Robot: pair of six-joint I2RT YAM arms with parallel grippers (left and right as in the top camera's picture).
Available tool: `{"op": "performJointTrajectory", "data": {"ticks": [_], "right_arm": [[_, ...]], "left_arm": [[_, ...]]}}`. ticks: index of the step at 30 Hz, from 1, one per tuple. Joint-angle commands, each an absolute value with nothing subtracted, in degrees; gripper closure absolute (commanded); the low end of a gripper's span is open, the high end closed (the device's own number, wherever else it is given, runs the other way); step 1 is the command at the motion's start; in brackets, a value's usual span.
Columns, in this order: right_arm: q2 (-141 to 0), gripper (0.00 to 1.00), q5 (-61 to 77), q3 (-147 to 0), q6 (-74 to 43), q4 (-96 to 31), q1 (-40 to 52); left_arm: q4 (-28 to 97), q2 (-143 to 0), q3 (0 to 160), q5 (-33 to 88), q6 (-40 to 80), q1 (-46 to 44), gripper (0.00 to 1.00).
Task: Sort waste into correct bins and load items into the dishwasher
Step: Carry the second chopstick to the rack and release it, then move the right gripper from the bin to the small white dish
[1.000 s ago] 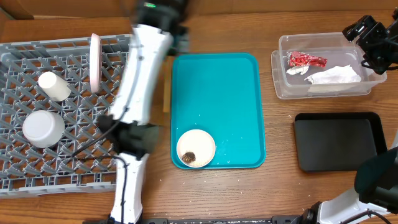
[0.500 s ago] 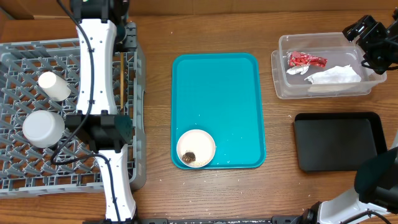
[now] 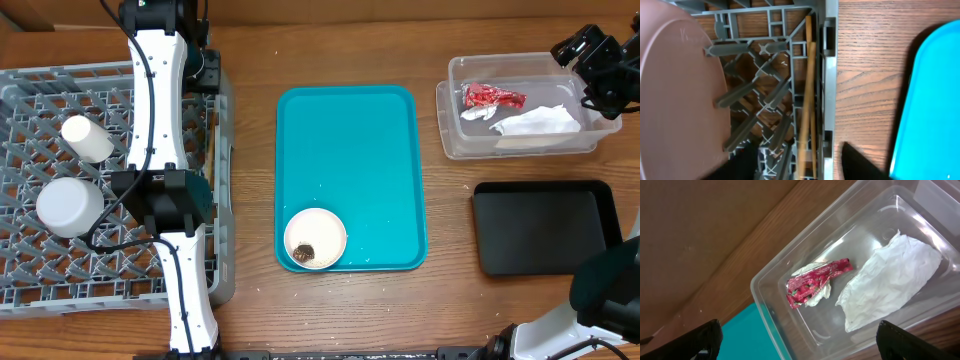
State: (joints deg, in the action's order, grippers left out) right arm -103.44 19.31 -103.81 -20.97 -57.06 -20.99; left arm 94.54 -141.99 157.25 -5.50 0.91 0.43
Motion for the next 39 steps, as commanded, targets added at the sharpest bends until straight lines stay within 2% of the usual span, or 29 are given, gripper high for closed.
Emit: {"op": "performJointTrajectory", "data": {"ticks": [1, 5, 10, 13, 16, 19, 27, 33, 39], "right_arm": [[-102.6, 0.0, 19.5, -105.2, -21.1, -56.9, -21.1], [-102.6, 0.0, 19.5, -105.2, -21.1, -56.9, -21.1], [-102.6, 0.0, 19.5, -105.2, -21.1, -56.9, -21.1], [-102.6, 0.0, 19.5, -105.2, -21.1, -56.9, -21.1], [-102.6, 0.0, 19.5, -105.2, -21.1, -56.9, -21.1], [-102.6, 0.0, 19.5, -105.2, -21.1, -56.9, -21.1], [-102.6, 0.0, 19.5, -105.2, -21.1, -56.9, -21.1], [-102.6, 0.0, 20.2, -105.2, -21.3, -56.7, -21.1], [-102.6, 0.0, 37.9, -105.2, -23.0, -61.4, -21.1]], "left_arm": [[94.4, -141.9, 157.5, -4.8, 1.6, 0.7, 0.4], [94.7, -140.0, 159.2, -3.0, 3.7, 0.7, 0.41], [94.9, -134.9, 162.6, 5.7, 3.9, 0.7, 0.38], [94.5, -130.7, 164.1, 7.2, 6.2, 0.8, 0.29], [93.2, -125.9, 164.1, 3.1, 11.8, 1.7, 0.22], [91.4, -122.0, 164.1, 0.1, 16.7, 4.3, 0.0], [91.1, -117.7, 164.1, -1.9, 28.8, 17.2, 0.0], [93.4, -117.9, 162.8, -1.9, 30.0, 24.1, 0.0], [93.4, -117.9, 162.8, -1.9, 30.0, 25.5, 0.0]]}}
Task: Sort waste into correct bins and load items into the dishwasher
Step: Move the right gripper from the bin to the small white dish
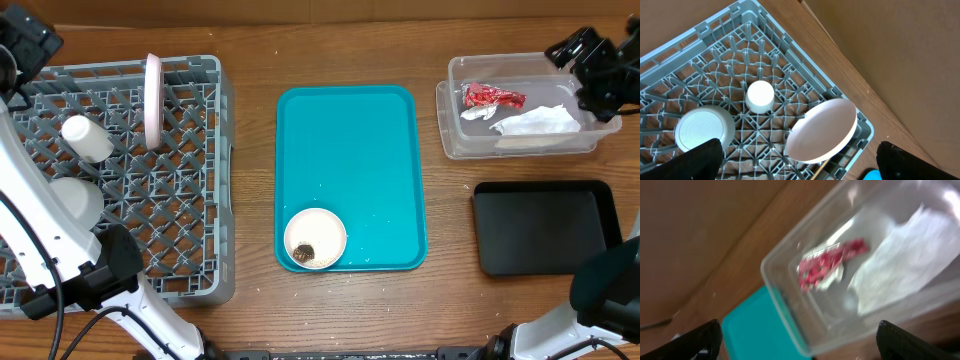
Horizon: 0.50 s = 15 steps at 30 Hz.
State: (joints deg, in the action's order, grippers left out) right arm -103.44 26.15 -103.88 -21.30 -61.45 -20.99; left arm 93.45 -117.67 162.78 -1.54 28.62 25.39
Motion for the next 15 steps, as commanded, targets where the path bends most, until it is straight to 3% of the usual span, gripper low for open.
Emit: {"op": "performJointTrajectory", "data": {"ticks": [1, 4, 6, 11, 15], "right_arm": [[-102.6, 0.0, 42.5, -105.2, -22.5, -61.5, -20.9], [-102.6, 0.0, 55.1, -105.2, -12.9, -65.4, -18.3], [-102.6, 0.04, 54.8, -105.2, -8.1, -70.1, -14.5], [-102.6, 0.12, 36.3, -104.9, -6.6, -77.6, 4.1], [-102.8, 0.12, 21.6, -103.5, -16.5, -74.3, 22.7]], "left_arm": [[93.4, -117.9, 162.8, -1.9, 30.0, 25.5, 0.0], [93.4, -117.9, 162.8, -1.9, 30.0, 25.5, 0.0], [93.4, -117.9, 162.8, -1.9, 30.0, 25.5, 0.0], [93.4, -117.9, 162.8, -1.9, 30.0, 25.5, 0.0], [93.4, -117.9, 162.8, -1.9, 30.0, 25.5, 0.0]]}}
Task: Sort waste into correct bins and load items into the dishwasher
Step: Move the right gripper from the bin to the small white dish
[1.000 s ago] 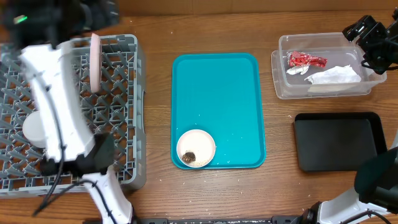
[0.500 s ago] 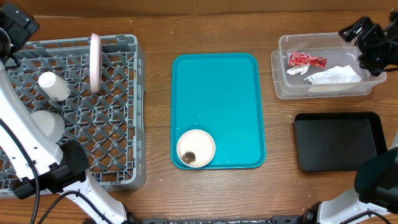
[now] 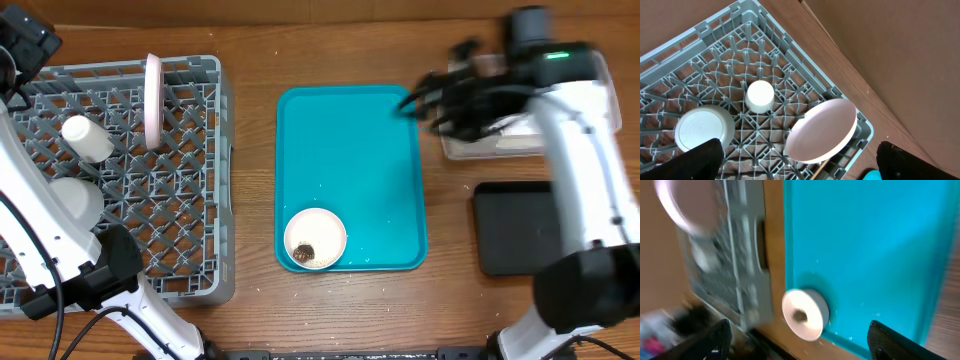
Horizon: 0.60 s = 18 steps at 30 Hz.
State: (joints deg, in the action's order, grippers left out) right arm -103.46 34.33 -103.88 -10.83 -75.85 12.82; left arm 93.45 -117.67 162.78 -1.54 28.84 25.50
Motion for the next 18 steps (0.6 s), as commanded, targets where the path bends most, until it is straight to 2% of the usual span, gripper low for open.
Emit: {"op": "performJointTrajectory", "data": {"ticks": [1, 3, 5, 7, 13, 15, 16, 18], "right_arm": [[-102.9, 0.12, 16.3, -102.8, -20.8, -72.1, 27.9], [-103.4, 0.12, 10.1, -102.1, -25.9, -70.1, 33.3], [-105.4, 0.13, -0.3, -101.8, -38.1, -68.0, 42.6], [-107.1, 0.2, -2.2, -101.8, -42.6, -66.4, 46.9], [-114.4, 0.28, 1.9, -101.8, -43.3, -63.3, 52.9], [-117.1, 0.34, 5.5, -101.8, -43.3, -64.1, 53.1], [-119.4, 0.41, 7.2, -101.8, -43.9, -65.6, 53.1], [-120.6, 0.42, 7.0, -101.8, -45.3, -66.8, 53.1]], "left_arm": [[93.4, -117.9, 162.8, -1.9, 30.0, 25.5, 0.0], [93.4, -117.9, 162.8, -1.9, 30.0, 25.5, 0.0], [93.4, -117.9, 162.8, -1.9, 30.0, 25.5, 0.0], [93.4, -117.9, 162.8, -1.9, 30.0, 25.5, 0.0], [93.4, -117.9, 162.8, -1.9, 30.0, 25.5, 0.0], [93.4, -117.9, 162.8, -1.9, 30.0, 25.5, 0.0], [93.4, -117.9, 162.8, -1.9, 30.0, 25.5, 0.0], [93.4, -117.9, 162.8, -1.9, 30.0, 25.5, 0.0]]}}
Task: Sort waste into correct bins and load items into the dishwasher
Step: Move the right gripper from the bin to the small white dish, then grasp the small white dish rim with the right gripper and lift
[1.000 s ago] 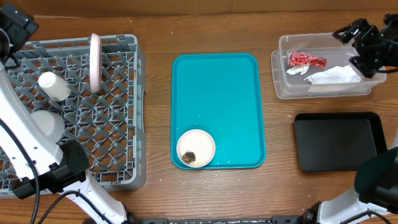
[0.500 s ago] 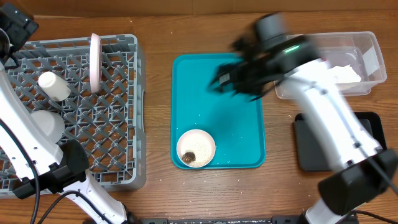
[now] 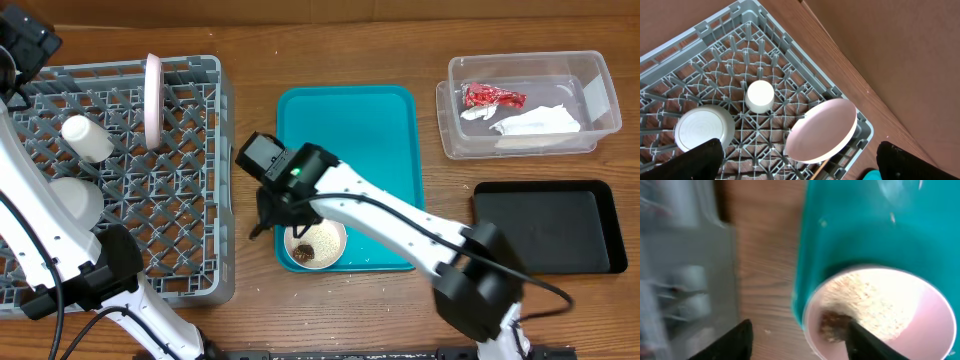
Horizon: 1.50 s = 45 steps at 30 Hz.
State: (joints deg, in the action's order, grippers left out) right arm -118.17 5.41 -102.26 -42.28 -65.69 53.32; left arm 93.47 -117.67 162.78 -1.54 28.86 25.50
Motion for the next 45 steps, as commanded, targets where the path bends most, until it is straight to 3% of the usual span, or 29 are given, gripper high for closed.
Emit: {"op": "performJointTrajectory", "data": {"ticks": [1, 10, 20, 25, 27, 28, 30, 35, 45], "right_arm": [[-120.6, 0.41, 7.0, -101.8, -45.2, -66.7, 53.2], [-123.1, 0.39, 7.6, -101.8, -45.0, -64.5, 53.7], [-127.4, 0.59, 13.0, -101.8, -43.1, -63.4, 54.7], [-127.4, 0.61, 10.8, -102.1, -42.8, -63.7, 54.7], [-127.4, 0.69, 10.1, -102.1, -42.7, -63.9, 54.7], [-127.4, 0.81, 9.6, -102.1, -41.8, -64.4, 54.6], [-127.4, 0.91, 8.2, -102.1, -41.8, -65.3, 54.6], [-127.4, 0.96, 4.5, -103.0, -40.0, -67.9, 54.6], [-127.4, 0.96, -6.4, -109.7, -40.8, -77.1, 52.8]], "left_arm": [[93.4, -117.9, 162.8, -1.9, 30.0, 25.5, 0.0], [93.4, -117.9, 162.8, -1.9, 30.0, 25.5, 0.0], [93.4, -117.9, 162.8, -1.9, 30.0, 25.5, 0.0], [93.4, -117.9, 162.8, -1.9, 30.0, 25.5, 0.0], [93.4, -117.9, 162.8, -1.9, 30.0, 25.5, 0.0], [93.4, -117.9, 162.8, -1.9, 30.0, 25.5, 0.0], [93.4, -117.9, 162.8, -1.9, 30.0, 25.5, 0.0], [93.4, -117.9, 162.8, -1.9, 30.0, 25.5, 0.0], [93.4, -117.9, 162.8, -1.9, 30.0, 25.5, 0.0]]}}
